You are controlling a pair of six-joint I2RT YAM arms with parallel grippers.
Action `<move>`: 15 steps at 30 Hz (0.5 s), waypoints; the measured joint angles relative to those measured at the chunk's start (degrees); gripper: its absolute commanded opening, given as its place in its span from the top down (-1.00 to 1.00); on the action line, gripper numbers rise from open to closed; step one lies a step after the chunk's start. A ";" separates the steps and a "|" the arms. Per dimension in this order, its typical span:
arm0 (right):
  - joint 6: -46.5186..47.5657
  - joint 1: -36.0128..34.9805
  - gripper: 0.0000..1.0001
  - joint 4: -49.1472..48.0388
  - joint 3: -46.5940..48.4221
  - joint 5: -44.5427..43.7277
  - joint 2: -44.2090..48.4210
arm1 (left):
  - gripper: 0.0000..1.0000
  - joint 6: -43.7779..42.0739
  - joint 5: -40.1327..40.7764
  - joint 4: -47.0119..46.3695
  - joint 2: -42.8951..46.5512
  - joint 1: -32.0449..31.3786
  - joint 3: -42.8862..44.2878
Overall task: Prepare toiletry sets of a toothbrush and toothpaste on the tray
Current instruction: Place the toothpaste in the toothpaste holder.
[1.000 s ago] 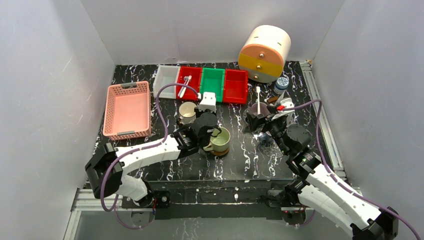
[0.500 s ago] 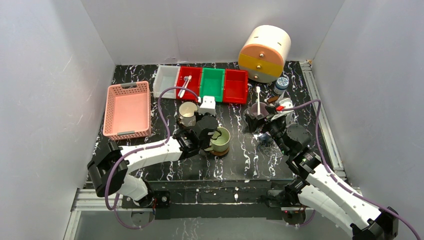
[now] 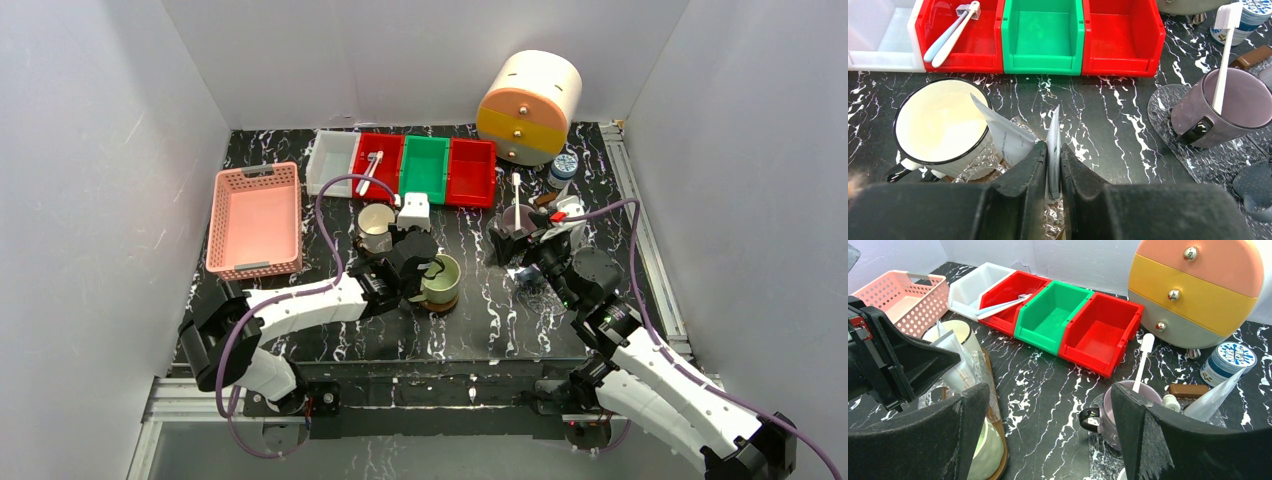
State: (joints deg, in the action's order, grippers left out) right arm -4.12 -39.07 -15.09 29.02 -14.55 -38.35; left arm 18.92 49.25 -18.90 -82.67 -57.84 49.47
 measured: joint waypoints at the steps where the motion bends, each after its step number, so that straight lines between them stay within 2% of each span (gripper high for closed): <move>1: 0.02 0.00 -0.97 0.00 0.00 0.04 0.00 | 0.63 0.13 0.07 0.02 0.00 0.00 0.00; 7: 0.02 0.00 -0.97 0.00 0.00 0.39 0.00 | 0.43 0.72 0.59 0.24 0.00 0.00 0.00; 15: 0.04 0.00 -0.97 0.00 0.00 0.55 0.00 | 0.29 1.36 1.09 3.10 0.55 0.00 0.20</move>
State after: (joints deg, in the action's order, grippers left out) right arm -4.08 -39.07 -15.09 29.02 -14.00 -38.35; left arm 20.27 50.35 -15.79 -82.13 -57.84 49.67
